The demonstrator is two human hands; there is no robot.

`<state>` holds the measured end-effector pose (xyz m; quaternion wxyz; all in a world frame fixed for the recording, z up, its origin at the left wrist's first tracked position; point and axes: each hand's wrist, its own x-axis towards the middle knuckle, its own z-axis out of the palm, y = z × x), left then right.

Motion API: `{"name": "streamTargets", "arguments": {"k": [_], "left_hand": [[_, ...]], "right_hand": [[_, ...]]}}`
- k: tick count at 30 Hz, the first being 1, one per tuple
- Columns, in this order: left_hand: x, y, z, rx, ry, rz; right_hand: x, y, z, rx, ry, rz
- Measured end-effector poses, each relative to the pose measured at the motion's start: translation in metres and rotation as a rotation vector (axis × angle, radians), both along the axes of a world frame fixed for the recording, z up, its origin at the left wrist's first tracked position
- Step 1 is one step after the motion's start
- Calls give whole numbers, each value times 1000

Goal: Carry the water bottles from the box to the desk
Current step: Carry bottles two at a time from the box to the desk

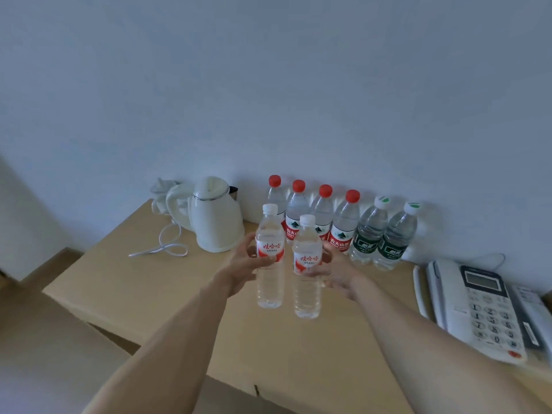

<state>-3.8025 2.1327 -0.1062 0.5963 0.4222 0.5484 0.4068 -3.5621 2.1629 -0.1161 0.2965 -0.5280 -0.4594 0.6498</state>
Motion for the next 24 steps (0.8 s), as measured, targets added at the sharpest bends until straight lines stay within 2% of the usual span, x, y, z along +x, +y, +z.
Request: {"name": "streamTargets", "arguments": {"k": [9, 17, 24], "left_hand": [[-53, 53, -1, 111, 95, -218], [-62, 78, -3, 196, 217, -266], [-64, 90, -8, 165, 260, -303]], "right_hand": [[-50, 8, 0, 180, -257, -223], [-71, 20, 2, 288, -527, -234], [-71, 24, 6, 383, -690, -167]]}}
